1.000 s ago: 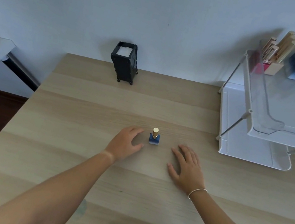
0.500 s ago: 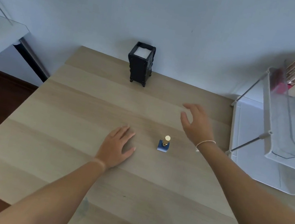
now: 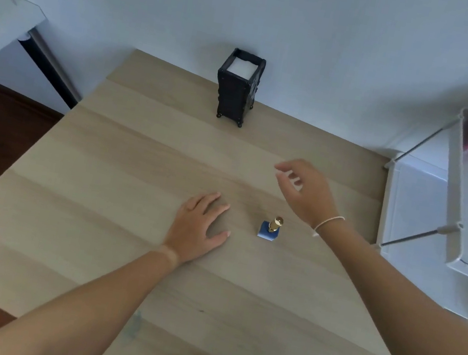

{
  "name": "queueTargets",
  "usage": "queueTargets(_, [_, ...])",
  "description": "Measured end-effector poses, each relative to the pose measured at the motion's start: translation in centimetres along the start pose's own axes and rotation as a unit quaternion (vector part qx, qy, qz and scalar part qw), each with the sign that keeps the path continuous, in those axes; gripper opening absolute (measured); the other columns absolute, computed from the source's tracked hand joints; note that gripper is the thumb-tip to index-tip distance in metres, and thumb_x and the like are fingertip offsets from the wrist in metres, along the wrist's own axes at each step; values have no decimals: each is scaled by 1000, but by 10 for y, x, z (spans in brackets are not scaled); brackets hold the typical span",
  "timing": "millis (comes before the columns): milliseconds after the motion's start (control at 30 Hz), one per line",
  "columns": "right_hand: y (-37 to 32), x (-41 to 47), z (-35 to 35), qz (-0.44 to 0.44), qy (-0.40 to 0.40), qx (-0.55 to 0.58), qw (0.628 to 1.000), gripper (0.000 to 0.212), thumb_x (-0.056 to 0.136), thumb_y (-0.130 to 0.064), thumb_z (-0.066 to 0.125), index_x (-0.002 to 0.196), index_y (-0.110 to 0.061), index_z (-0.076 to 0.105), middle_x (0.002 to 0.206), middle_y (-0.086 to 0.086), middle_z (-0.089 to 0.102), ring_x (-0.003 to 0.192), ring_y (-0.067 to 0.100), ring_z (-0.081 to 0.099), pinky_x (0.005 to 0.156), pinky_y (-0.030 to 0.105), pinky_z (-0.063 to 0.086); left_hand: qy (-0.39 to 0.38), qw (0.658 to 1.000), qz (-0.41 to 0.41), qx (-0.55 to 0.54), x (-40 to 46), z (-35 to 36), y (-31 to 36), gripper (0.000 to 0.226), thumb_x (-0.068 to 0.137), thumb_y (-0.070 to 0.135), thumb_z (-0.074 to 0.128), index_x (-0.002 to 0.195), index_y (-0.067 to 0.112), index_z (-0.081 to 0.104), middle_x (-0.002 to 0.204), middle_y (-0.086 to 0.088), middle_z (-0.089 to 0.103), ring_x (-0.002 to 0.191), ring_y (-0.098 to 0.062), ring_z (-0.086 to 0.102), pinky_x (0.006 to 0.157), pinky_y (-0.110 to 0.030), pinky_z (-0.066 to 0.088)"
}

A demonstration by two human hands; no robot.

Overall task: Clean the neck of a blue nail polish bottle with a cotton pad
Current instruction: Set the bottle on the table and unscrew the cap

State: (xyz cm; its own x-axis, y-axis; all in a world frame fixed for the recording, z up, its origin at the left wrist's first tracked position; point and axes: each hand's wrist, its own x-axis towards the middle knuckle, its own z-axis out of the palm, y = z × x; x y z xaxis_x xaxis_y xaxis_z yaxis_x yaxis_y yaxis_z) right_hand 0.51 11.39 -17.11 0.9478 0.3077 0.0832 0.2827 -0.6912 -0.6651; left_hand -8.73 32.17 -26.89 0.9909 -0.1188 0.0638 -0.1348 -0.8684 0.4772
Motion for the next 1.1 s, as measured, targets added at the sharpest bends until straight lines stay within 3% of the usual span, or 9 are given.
queueTargets(100, [5, -21, 1, 12, -29, -32, 999, 19, 87, -28, 55, 98, -17, 66, 98, 2, 66, 83, 16, 57, 77, 32, 48, -48, 998, 43, -29, 11, 7, 19, 55, 77, 45, 64, 125, 20, 53, 136, -4, 50, 127, -25, 42, 107, -36, 27])
queueTargets(200, [9, -38, 3, 10, -59, -58, 996, 23, 85, -32, 59, 99, -16, 66, 99, 3, 65, 84, 13, 54, 76, 26, 43, -69, 994, 64, -52, 20, 17, 37, 55, 75, 47, 65, 122, 19, 54, 128, -1, 54, 123, -23, 44, 105, -35, 30])
queueTargets(300, [13, -49, 4, 3, -78, -93, 993, 29, 83, -38, 59, 102, -17, 65, 98, 1, 64, 90, 16, 55, 76, 25, 41, -58, 994, 66, -71, 23, 23, 49, 49, 76, 43, 66, 118, 19, 57, 120, -1, 58, 117, -23, 48, 100, -36, 33])
queueTargets(400, [13, -52, 3, -1, -66, -99, 993, 30, 81, -43, 60, 98, -18, 65, 89, -1, 60, 79, 10, 47, 70, 24, 39, -41, 994, 52, -87, 25, 23, 53, 39, 76, 36, 68, 112, 20, 62, 113, -1, 63, 112, -24, 51, 99, -38, 36])
queueTargets(567, [12, -54, 0, -16, -66, -107, 992, 23, 84, -39, 57, 94, -20, 65, 74, -8, 50, 73, 10, 44, 65, 24, 35, -60, 992, 46, -105, 28, 19, 54, 37, 79, 31, 67, 113, 17, 63, 115, 0, 64, 113, -24, 50, 101, -42, 35])
queueTargets(667, [13, -55, -2, -8, -61, -108, 992, 16, 84, -33, 56, 91, -22, 65, 68, -6, 57, 71, 10, 46, 62, 23, 31, -72, 991, 52, -104, 29, 14, 55, 34, 81, 30, 65, 111, 15, 63, 110, -1, 67, 108, -23, 52, 98, -41, 38])
queueTargets(833, [16, -55, -5, 1, -54, -101, 993, 13, 84, -24, 55, 89, -21, 67, 74, -1, 67, 71, 10, 45, 63, 23, 34, -72, 991, 49, -106, 31, 7, 57, 25, 82, 30, 64, 102, 15, 65, 97, -2, 69, 96, -23, 55, 91, -37, 41])
queueTargets(1100, [21, -61, -12, -16, -65, -100, 993, 28, 82, -12, 53, 107, -18, 62, 102, 2, 60, 78, 6, 44, 67, 22, 41, -82, 992, 45, -86, 35, -4, 59, 27, 84, 32, 61, 104, 13, 64, 98, -3, 67, 97, -23, 52, 89, -34, 40])
